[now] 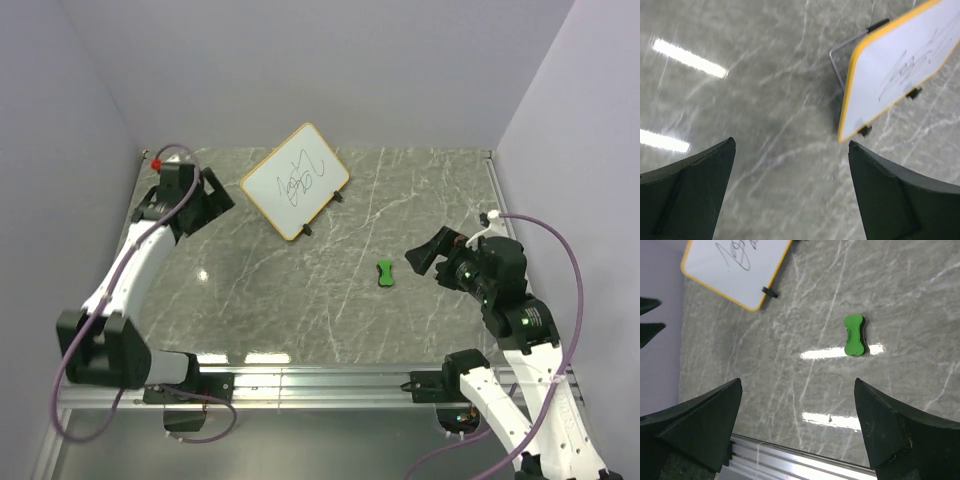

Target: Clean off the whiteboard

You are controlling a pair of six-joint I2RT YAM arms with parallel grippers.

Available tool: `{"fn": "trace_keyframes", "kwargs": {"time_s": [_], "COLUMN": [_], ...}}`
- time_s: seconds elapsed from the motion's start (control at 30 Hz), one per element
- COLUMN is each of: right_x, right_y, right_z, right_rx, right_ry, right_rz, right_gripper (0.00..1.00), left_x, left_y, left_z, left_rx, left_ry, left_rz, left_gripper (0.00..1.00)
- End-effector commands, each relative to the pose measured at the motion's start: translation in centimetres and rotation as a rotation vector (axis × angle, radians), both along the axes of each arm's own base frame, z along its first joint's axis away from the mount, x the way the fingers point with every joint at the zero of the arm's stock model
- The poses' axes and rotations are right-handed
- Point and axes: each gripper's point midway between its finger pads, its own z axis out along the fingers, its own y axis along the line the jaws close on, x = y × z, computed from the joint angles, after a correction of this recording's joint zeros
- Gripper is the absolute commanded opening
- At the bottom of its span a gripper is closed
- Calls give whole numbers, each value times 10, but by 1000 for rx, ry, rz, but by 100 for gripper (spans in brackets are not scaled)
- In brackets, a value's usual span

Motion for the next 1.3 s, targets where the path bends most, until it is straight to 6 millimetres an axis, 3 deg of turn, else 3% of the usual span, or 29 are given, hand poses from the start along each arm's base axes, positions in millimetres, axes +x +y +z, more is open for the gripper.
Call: {"fn": "trace_keyframes", "kwargs": {"time_s": [0.0, 0.07, 0.17, 0.27, 0.3, 0.37, 0.47, 0.5, 0.63, 0.67, 0.87, 1.03, 1.27], "right_x": [0, 5, 7, 8, 10, 15, 34, 38, 59, 70, 92, 97, 92], "right_y": [-1, 0, -1, 0, 3, 4, 16, 17, 33, 35, 34, 30, 31], "right_z": [-9, -28, -65, -106, -121, -135, -146, -159, -170, -164, -176, -195, -214], "right_rx": [-39, -57, -105, -173, -192, -209, -232, -260, -318, -330, -429, -491, -526], "right_ry": [61, 131, 274, 419, 465, 500, 525, 580, 622, 598, 632, 680, 716], "right_rz": [15, 14, 16, 25, 41, 35, 33, 23, 48, 42, 28, 30, 38], "right_gripper": [100, 100, 99, 96, 96, 94, 88, 87, 82, 82, 77, 70, 50], "left_x": [-38, -51, -65, -69, -74, -75, -79, -79, -80, -80, -76, -75, -73], "left_y": [0, -8, -21, -35, -37, -45, -43, -43, -46, -46, -42, -37, -37], "left_z": [4, -17, -30, -18, -24, -19, -29, -32, -35, -35, -35, -34, -38], "left_rx": [-84, -127, -181, -241, -252, -272, -243, -231, -230, -228, -185, -148, -137], "left_ry": [17, 56, 63, -31, -23, -56, -28, -24, -20, -19, -15, -13, -9], "left_rz": [35, -9, -48, -103, -108, -154, -167, -176, -202, -204, -217, -223, -228], "left_gripper": [99, 100, 99, 99, 99, 98, 91, 90, 84, 83, 76, 73, 72]}}
